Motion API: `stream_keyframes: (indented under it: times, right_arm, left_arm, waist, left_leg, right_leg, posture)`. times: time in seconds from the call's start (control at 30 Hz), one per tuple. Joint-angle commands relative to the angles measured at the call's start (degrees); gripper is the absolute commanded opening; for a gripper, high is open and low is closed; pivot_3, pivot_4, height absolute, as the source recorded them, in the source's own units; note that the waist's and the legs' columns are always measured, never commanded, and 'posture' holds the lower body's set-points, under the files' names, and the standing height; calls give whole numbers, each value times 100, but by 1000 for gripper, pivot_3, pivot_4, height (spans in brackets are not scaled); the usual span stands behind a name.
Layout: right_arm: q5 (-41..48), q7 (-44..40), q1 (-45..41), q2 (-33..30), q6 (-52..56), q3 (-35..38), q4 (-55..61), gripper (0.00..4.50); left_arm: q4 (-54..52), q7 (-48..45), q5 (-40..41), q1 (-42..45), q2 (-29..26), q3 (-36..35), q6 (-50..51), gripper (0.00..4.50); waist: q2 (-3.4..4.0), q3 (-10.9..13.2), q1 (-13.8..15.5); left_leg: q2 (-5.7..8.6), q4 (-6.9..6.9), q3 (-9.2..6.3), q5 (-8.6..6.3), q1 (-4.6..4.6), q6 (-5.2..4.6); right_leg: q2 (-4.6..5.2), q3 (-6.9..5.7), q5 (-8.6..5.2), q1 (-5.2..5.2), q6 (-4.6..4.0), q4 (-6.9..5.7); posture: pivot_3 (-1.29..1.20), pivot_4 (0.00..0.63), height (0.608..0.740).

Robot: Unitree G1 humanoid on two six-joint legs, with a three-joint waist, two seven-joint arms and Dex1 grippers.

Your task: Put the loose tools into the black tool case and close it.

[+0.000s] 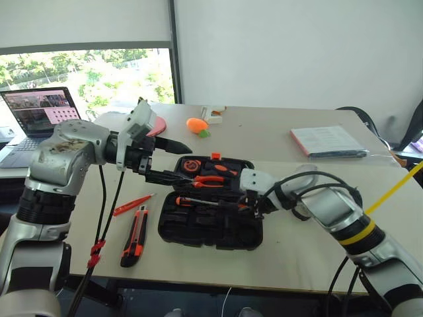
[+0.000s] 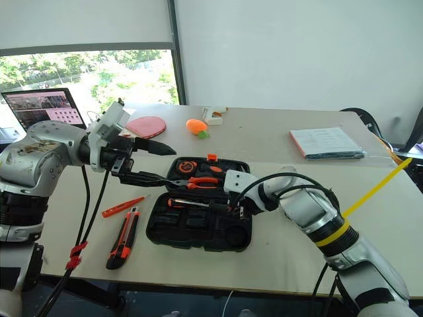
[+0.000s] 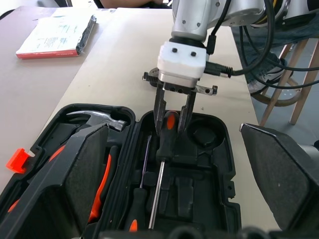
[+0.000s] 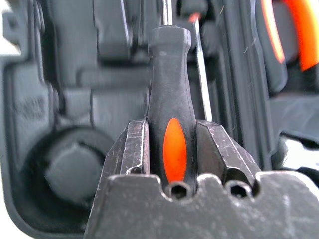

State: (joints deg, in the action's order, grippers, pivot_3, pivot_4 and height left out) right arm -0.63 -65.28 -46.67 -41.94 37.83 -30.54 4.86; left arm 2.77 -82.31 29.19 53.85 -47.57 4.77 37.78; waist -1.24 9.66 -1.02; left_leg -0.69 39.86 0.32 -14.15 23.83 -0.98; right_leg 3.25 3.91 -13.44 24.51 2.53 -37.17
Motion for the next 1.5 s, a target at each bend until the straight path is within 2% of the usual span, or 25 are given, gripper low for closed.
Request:
stream_keyframes:
  times: [0.03,0.33,0.37,0.4,0.53,0.73,0.77,0.87,1.0,1.1,1.13,1.23,1.5]
  right_arm:
    - [-186,-13,-26,-77,-311,98,16,1017]
    - [-79,-68,60,38,31,177,101,1017]
    - [-44,-84,54,46,89,199,144,2019]
    - [46,-108,9,66,221,277,241,2226]
    - [364,-168,-202,145,713,631,516,3611]
    - [750,-77,-283,240,1223,916,637,3611]
    - [748,-18,-242,282,1201,900,597,3068]
    - [744,85,-157,340,1169,869,559,2232]
    - [778,65,34,299,1104,778,753,866]
    - [824,89,105,347,1117,754,849,866]
    - [843,112,127,373,1119,740,863,582]
    - [896,171,187,451,1148,677,900,109]
    - [865,396,265,697,1068,452,763,109]
  left_arm:
    - [-136,24,34,119,-62,-156,-66,4500]
    - [-59,57,-6,187,99,-86,-175,4500]
    - [-42,51,-15,197,110,-81,-187,4500]
    - [-6,43,-31,212,125,-74,-208,4500]
    - [64,25,-62,233,144,-66,-254,4500]
    - [94,19,-79,231,184,-51,-298,4500]
    - [96,23,-83,240,198,-45,-300,4500]
    - [85,20,-82,251,210,-43,-297,4500]
    - [79,-11,-78,275,180,-40,-282,4500]
    - [99,-23,-91,288,170,-35,-290,4500]
    - [97,-23,-94,290,170,-31,-290,4500]
    - [84,-20,-95,301,170,-21,-277,4500]
    - [109,-33,-104,367,162,-4,-274,4500]
  waist:
    - [0,0,-2]
    - [0,0,2]
    - [0,0,3]
    - [0,0,4]
    - [0,0,3]
    - [-1,0,-3]
    - [-1,0,-3]
    - [-1,0,-3]
    - [-1,0,-1]
    - [-1,0,-2]
    - [-1,0,-3]
    - [-1,0,-13]
    - [-1,0,-13]
  left_leg:
    - [0,0,2,0,0,0]
    - [-1,0,1,0,0,0]
    - [-1,-1,1,0,0,0]
    - [-1,-1,1,0,0,0]
    - [-2,-2,-3,0,0,0]
    - [-2,-1,-10,0,-1,0]
    - [-2,-1,-10,0,-2,0]
    - [-1,-1,-7,0,-2,0]
    - [-1,-1,-6,0,-2,0]
    - [-1,-1,-7,0,-2,0]
    - [-1,-1,-7,0,-2,0]
    - [-2,-1,-8,0,-2,-1]
    - [-2,-1,-9,0,-2,0]
  right_leg:
    - [0,0,0,0,0,0]
    - [-1,0,0,-1,-1,1]
    - [-2,0,0,-1,-1,0]
    - [-2,-1,0,-1,-1,1]
    - [-2,-1,0,-1,-1,1]
    - [-2,-1,1,-1,-2,-1]
    - [-2,-2,1,-2,-2,-1]
    - [-2,-3,0,-4,-2,1]
    - [-1,-2,0,-4,-1,2]
    - [-1,-3,1,-3,-1,1]
    - [-2,-3,0,-3,-1,1]
    - [-2,-2,0,-4,-1,1]
    - [-3,-2,0,-3,-2,0]
  posture:
    - [0,150,740]
    - [0,150,740]
    - [0,150,740]
    - [0,150,740]
    - [0,150,740]
    - [0,150,740]
    - [0,150,740]
    - [0,150,740]
    - [0,150,740]
    - [0,150,740]
    - [0,150,740]
    - [0,150,740]
    - [0,150,740]
